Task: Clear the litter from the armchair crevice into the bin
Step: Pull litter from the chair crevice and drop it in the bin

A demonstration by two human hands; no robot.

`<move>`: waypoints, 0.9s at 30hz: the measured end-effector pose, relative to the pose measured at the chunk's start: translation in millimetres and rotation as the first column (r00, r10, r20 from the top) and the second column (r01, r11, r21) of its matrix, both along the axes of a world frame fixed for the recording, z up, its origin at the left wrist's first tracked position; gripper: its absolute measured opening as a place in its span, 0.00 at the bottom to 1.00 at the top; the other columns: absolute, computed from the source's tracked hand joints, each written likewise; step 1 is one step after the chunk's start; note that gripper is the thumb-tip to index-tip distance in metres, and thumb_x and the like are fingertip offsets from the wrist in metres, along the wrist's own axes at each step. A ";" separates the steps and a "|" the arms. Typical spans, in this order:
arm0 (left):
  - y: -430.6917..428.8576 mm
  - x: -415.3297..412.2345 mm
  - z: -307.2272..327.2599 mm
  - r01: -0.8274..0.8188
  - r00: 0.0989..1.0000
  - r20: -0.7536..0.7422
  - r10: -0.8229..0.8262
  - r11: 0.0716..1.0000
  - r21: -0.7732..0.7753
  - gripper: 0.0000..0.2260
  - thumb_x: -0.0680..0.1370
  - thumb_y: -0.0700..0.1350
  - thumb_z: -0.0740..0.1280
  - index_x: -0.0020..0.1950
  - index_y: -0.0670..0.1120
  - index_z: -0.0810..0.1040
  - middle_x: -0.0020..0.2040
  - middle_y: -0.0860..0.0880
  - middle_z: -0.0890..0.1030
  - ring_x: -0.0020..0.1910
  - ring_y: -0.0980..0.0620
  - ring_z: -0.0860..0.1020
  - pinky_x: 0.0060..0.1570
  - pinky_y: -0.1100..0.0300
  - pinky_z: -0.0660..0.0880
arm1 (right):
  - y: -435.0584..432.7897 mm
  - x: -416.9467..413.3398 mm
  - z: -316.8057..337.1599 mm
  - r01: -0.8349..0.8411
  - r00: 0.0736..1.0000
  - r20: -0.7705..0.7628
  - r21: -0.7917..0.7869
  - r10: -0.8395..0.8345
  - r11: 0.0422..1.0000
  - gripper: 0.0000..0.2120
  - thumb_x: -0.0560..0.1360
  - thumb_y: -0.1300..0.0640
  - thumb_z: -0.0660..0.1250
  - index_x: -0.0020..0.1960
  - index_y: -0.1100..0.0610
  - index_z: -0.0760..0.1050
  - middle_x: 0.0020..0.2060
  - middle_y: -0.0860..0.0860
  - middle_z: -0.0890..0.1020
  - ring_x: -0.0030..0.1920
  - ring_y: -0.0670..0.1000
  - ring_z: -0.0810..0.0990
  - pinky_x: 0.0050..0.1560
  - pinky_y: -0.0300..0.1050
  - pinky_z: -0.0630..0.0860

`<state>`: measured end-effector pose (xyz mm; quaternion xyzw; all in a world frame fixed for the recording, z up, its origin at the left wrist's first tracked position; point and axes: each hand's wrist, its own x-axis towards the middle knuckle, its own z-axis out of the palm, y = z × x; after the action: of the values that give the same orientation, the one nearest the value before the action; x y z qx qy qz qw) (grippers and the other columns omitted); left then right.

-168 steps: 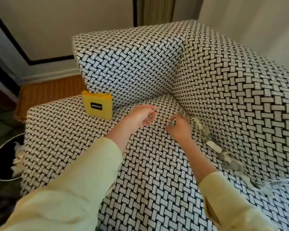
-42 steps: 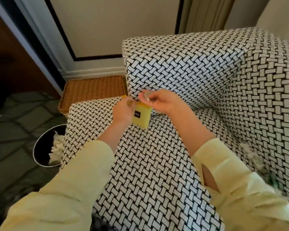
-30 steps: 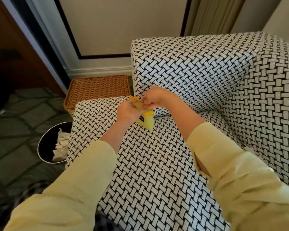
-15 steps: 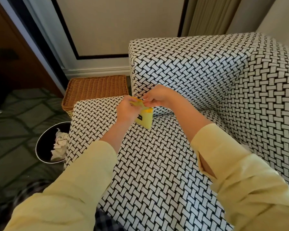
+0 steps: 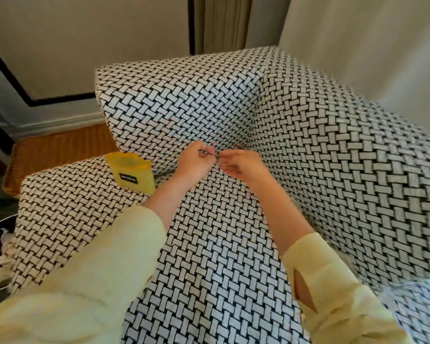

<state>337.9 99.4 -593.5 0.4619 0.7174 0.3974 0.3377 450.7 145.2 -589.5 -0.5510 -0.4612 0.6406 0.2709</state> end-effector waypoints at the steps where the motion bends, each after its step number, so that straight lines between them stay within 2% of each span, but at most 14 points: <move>1: 2.9 12.0 -0.4 0.046 0.999 -0.012 -0.046 0.999 -0.002 0.04 0.77 0.40 0.64 0.50 0.48 0.73 0.41 0.52 0.75 0.40 0.52 0.75 0.40 0.59 0.74 | -1.0 16.1 -7.2 0.040 0.999 -0.001 0.023 -0.040 0.999 0.14 0.76 0.71 0.57 0.55 0.62 0.77 0.49 0.56 0.82 0.38 0.47 0.79 0.41 0.37 0.78; 3: 6.8 30.5 -1.2 0.133 0.989 -0.058 -0.133 0.991 -0.007 0.05 0.76 0.40 0.64 0.51 0.46 0.74 0.42 0.53 0.75 0.41 0.53 0.74 0.45 0.57 0.74 | -4.6 39.6 -22.9 0.123 0.992 -0.011 0.068 -0.123 0.990 0.13 0.76 0.71 0.57 0.53 0.62 0.78 0.47 0.55 0.81 0.39 0.48 0.79 0.42 0.37 0.77; 4: 8.3 40.1 -0.9 0.172 0.982 -0.079 -0.173 0.985 -0.013 0.06 0.76 0.40 0.64 0.52 0.46 0.74 0.41 0.53 0.74 0.40 0.53 0.74 0.44 0.58 0.75 | -7.2 49.3 -31.5 0.169 0.986 -0.006 0.104 -0.169 0.980 0.14 0.76 0.71 0.57 0.53 0.62 0.78 0.46 0.54 0.81 0.40 0.48 0.79 0.43 0.38 0.77; 6: 11.9 56.8 -4.1 0.227 0.968 -0.104 -0.227 0.974 -0.017 0.06 0.76 0.39 0.64 0.52 0.46 0.75 0.39 0.54 0.74 0.35 0.55 0.73 0.37 0.64 0.73 | -13.4 66.9 -48.1 0.218 0.963 0.104 0.236 -0.247 0.947 0.13 0.76 0.70 0.58 0.53 0.62 0.79 0.44 0.50 0.80 0.45 0.49 0.79 0.50 0.41 0.76; 9: 13.0 76.0 -12.0 0.274 0.950 -0.143 -0.277 0.961 -0.042 0.05 0.76 0.39 0.64 0.49 0.48 0.74 0.38 0.54 0.74 0.33 0.56 0.70 0.26 0.73 0.67 | -30.8 88.7 -65.3 0.133 0.920 0.290 0.400 -0.263 0.907 0.14 0.76 0.68 0.59 0.55 0.59 0.79 0.51 0.49 0.80 0.52 0.45 0.77 0.57 0.37 0.72; 11: 13.7 88.4 -22.3 0.312 0.931 -0.171 -0.323 0.946 -0.085 0.05 0.76 0.40 0.64 0.50 0.48 0.76 0.44 0.51 0.77 0.39 0.55 0.73 0.35 0.68 0.69 | -44.7 103.9 -76.2 0.069 0.907 0.333 0.486 -0.258 0.871 0.13 0.76 0.68 0.59 0.55 0.59 0.78 0.55 0.51 0.80 0.55 0.47 0.77 0.61 0.40 0.72; 14: 11.9 105.1 -34.1 0.396 0.883 -0.200 -0.424 0.903 -0.165 0.08 0.77 0.42 0.64 0.54 0.46 0.79 0.50 0.53 0.75 0.49 0.57 0.72 0.49 0.65 0.65 | -65.0 120.0 -91.3 -0.045 0.875 0.415 0.582 -0.249 0.812 0.14 0.75 0.69 0.60 0.57 0.60 0.78 0.56 0.53 0.79 0.57 0.49 0.76 0.62 0.43 0.71; 16: 12.3 117.1 -42.9 0.438 0.857 -0.205 -0.473 0.877 -0.196 0.09 0.77 0.42 0.64 0.55 0.45 0.79 0.51 0.53 0.76 0.49 0.58 0.71 0.50 0.66 0.64 | -76.8 126.6 -99.8 -0.107 0.859 0.446 0.638 -0.252 0.763 0.15 0.72 0.72 0.61 0.55 0.62 0.78 0.54 0.55 0.80 0.55 0.51 0.77 0.58 0.44 0.74; 18: 13.9 126.3 -51.6 0.450 0.847 -0.208 -0.489 0.868 -0.209 0.09 0.77 0.41 0.65 0.55 0.45 0.79 0.55 0.50 0.78 0.49 0.57 0.73 0.49 0.67 0.66 | -86.4 128.8 -104.7 -0.182 0.819 0.495 0.703 -0.290 0.687 0.16 0.67 0.75 0.65 0.52 0.64 0.79 0.53 0.58 0.80 0.55 0.58 0.78 0.54 0.51 0.78; 20: 17.3 135.2 -59.1 0.442 0.842 -0.236 -0.485 0.872 -0.212 0.09 0.76 0.40 0.65 0.56 0.45 0.79 0.58 0.49 0.78 0.51 0.55 0.74 0.46 0.71 0.67 | -91.5 131.9 -106.3 -0.293 0.690 0.614 0.722 -0.384 0.627 0.20 0.61 0.73 0.67 0.51 0.62 0.80 0.54 0.61 0.79 0.56 0.62 0.78 0.56 0.57 0.76; 22: 25.1 143.1 -66.0 0.406 0.846 -0.282 -0.452 0.890 -0.208 0.12 0.76 0.41 0.66 0.59 0.46 0.77 0.62 0.48 0.76 0.54 0.53 0.74 0.45 0.73 0.67 | -89.0 134.5 -102.2 -0.332 0.510 0.732 0.652 -0.451 0.682 0.23 0.59 0.67 0.66 0.54 0.59 0.79 0.57 0.61 0.78 0.59 0.62 0.76 0.57 0.60 0.72; 24: 33.0 151.6 -72.1 0.357 0.842 -0.342 -0.417 0.907 -0.225 0.17 0.75 0.43 0.68 0.63 0.46 0.73 0.65 0.46 0.72 0.60 0.49 0.73 0.50 0.68 0.67 | -87.5 137.5 -95.2 -0.286 0.398 0.817 0.542 -0.417 0.790 0.23 0.63 0.64 0.68 0.59 0.57 0.76 0.58 0.58 0.78 0.58 0.60 0.77 0.54 0.56 0.75; 25: 36.8 155.3 -74.7 0.344 0.838 -0.361 -0.410 0.909 -0.234 0.20 0.74 0.44 0.69 0.64 0.46 0.72 0.66 0.45 0.72 0.62 0.48 0.71 0.54 0.65 0.67 | -86.3 138.7 -93.9 -0.274 0.372 0.858 0.466 -0.354 0.841 0.24 0.68 0.62 0.68 0.64 0.57 0.72 0.61 0.57 0.75 0.61 0.58 0.75 0.56 0.54 0.74; 27: 42.8 162.8 -78.2 0.363 0.819 -0.365 -0.443 0.892 -0.268 0.25 0.71 0.45 0.72 0.66 0.44 0.69 0.65 0.44 0.71 0.64 0.45 0.70 0.62 0.58 0.69 | -83.2 142.2 -100.4 -0.256 0.427 0.884 0.320 -0.190 0.912 0.22 0.78 0.58 0.59 0.71 0.55 0.60 0.69 0.56 0.66 0.67 0.57 0.68 0.63 0.52 0.68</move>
<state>500.8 142.2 -671.8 0.6440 0.6919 0.1399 0.2950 593.0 62.0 -689.9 -0.7280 -0.6669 0.1389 0.0769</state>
